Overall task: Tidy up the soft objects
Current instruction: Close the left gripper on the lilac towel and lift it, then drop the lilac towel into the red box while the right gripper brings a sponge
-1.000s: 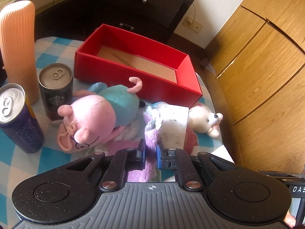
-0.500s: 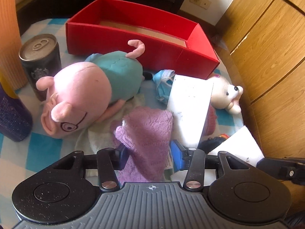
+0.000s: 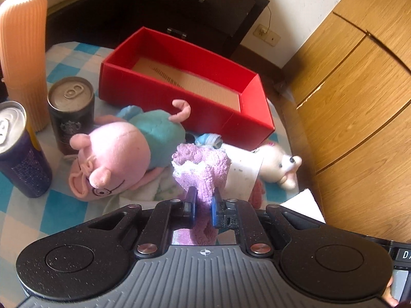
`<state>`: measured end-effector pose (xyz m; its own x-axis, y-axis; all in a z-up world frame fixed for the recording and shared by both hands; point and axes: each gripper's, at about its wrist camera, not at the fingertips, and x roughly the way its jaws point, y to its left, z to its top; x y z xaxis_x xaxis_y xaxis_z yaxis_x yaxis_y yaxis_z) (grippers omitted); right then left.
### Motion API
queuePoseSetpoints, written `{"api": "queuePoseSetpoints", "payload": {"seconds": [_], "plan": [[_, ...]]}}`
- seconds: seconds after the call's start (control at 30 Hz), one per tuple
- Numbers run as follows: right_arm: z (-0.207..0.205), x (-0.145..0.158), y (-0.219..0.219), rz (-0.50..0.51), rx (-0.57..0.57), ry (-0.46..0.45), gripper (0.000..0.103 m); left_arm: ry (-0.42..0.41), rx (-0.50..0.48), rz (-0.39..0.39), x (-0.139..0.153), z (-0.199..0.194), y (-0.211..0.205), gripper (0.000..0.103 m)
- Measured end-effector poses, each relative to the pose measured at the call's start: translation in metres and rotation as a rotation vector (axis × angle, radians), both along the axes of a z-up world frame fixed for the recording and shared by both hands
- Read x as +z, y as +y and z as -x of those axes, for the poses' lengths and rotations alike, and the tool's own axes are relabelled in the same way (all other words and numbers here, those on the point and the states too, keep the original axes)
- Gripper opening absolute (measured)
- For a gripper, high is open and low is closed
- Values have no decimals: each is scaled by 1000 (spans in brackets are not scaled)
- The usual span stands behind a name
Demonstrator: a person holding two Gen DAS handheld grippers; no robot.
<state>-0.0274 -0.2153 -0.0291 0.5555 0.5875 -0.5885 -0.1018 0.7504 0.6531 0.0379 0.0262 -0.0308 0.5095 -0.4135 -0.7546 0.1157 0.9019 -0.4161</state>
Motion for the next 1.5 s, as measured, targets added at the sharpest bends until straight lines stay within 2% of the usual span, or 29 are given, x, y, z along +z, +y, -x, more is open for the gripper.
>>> {"api": "queuePoseSetpoints", "payload": {"seconds": [0.17,0.33,0.73,1.0,1.5], "plan": [[-1,11,5,23,-8,-42,0,-46,6,23,17,4,-2,7],[-6,29,12,44,-21,-105,0,-120,6,8,38,6,-9,7],[-25,65,25,138,-91,-250,0,-253,61,-11,75,-19,-19,8],[-61,83,38,202,-126,-325,0,-295,85,-17,82,-52,-21,8],[-119,83,43,288,-156,-369,0,-319,132,-60,77,-105,-28,9]]}}
